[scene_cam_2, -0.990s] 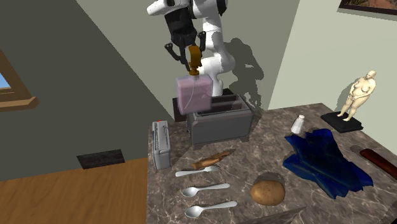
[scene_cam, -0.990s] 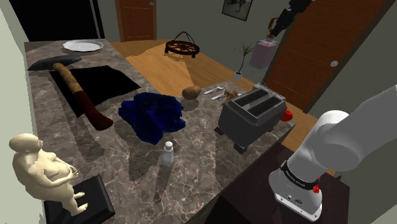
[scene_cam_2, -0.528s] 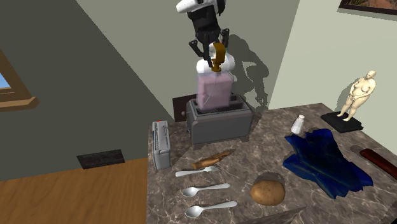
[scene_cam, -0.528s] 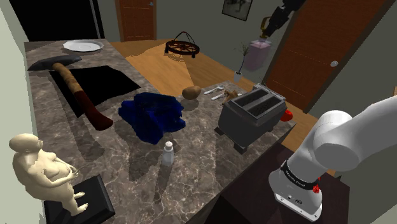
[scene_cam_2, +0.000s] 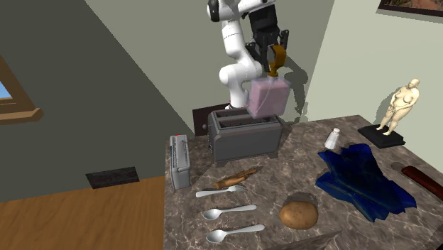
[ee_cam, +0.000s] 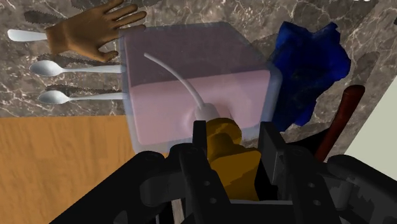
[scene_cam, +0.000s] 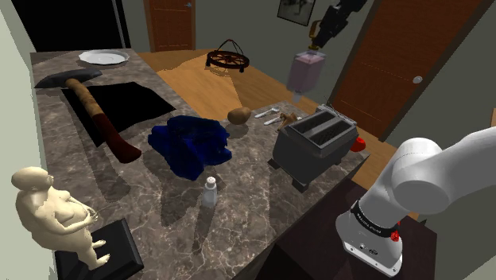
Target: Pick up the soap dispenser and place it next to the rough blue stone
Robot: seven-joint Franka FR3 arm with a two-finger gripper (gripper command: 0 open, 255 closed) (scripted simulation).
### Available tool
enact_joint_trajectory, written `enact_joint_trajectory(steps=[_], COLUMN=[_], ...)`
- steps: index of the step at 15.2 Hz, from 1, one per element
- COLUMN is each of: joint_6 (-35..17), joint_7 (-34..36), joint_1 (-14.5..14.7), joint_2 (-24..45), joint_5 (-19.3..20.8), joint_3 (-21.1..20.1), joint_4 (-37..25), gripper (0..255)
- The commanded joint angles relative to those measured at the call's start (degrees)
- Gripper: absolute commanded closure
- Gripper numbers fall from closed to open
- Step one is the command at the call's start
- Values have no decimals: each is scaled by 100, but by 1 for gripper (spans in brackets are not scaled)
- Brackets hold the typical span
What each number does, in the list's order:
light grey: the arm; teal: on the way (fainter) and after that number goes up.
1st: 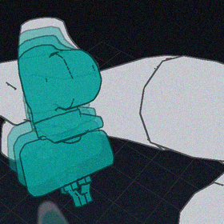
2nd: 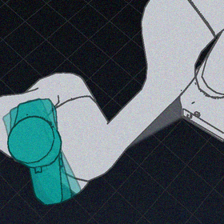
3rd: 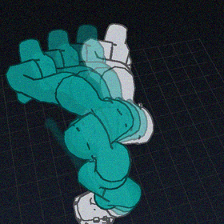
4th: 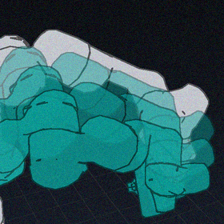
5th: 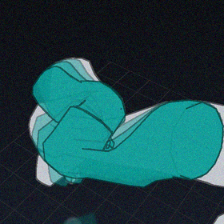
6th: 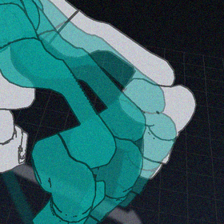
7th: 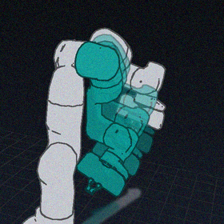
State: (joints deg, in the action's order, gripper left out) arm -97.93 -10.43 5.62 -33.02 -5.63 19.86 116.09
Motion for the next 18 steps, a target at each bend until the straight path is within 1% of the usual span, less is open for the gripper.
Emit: enact_joint_trajectory(steps=[1, 6, 10, 18], joint_6=[-81, -300, -477, -820], joint_7=[263, 942, 1473, 2524], joint_1=[39, 181, 310, 567], joint_2=[-68, -152, -105, 279], joint_5=[-45, -188, -308, -483], joint_3=[-232, -845, -1321, -2245], joint_4=[107, 307, 352, 129], gripper=[255, 255, 255, 255])
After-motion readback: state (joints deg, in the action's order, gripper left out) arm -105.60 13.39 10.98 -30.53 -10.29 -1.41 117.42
